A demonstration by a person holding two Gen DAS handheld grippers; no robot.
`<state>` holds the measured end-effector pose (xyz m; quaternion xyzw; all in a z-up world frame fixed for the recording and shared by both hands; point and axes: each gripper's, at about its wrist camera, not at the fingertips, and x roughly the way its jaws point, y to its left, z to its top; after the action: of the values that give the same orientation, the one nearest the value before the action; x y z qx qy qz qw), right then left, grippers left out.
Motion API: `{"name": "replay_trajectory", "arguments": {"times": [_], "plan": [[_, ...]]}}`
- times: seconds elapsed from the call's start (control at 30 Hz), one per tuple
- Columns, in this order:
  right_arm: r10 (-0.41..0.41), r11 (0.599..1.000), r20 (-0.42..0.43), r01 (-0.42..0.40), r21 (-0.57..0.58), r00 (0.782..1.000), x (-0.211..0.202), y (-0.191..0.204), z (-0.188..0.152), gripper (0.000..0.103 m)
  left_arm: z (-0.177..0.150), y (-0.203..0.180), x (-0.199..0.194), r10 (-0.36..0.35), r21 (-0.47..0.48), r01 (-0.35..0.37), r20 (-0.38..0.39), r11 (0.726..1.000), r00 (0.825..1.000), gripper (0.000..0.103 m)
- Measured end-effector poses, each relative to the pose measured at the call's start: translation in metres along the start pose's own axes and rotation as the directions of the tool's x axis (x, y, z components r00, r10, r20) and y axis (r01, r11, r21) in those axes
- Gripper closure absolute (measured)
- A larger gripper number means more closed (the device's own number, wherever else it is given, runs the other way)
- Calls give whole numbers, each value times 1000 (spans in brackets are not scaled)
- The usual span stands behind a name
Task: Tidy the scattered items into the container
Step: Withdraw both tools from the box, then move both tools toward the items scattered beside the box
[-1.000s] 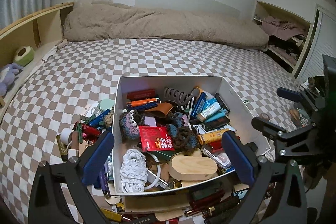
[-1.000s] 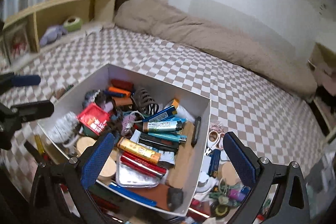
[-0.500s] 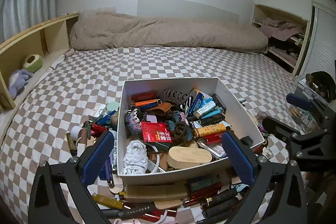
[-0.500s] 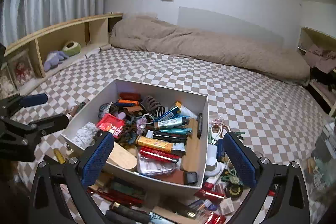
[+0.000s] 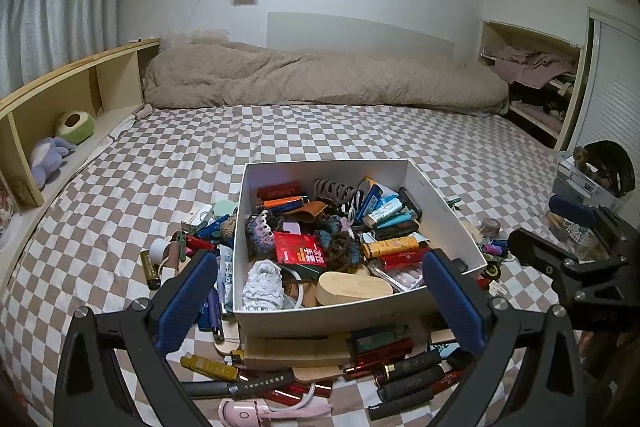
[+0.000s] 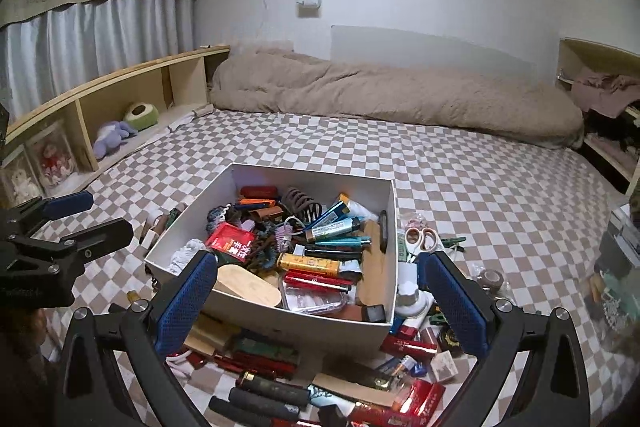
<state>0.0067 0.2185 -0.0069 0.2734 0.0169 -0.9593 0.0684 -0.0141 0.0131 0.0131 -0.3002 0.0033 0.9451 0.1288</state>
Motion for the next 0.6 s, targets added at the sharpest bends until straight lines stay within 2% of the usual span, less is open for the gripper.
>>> {"name": "replay_trajectory", "arguments": {"times": [0.43, 0.6], "plan": [[-16, 1000, 42, 15, 21, 999, -23, -3, -6, 0, -4, -5, -16, 13, -6, -13, 27, 1000, 1000, 0], [-16, 1000, 84, 14, 26, 996, -36, -5, -10, 0, -7, -6, -25, -4, -7, 5, 31, 1000, 1000, 0]]}}
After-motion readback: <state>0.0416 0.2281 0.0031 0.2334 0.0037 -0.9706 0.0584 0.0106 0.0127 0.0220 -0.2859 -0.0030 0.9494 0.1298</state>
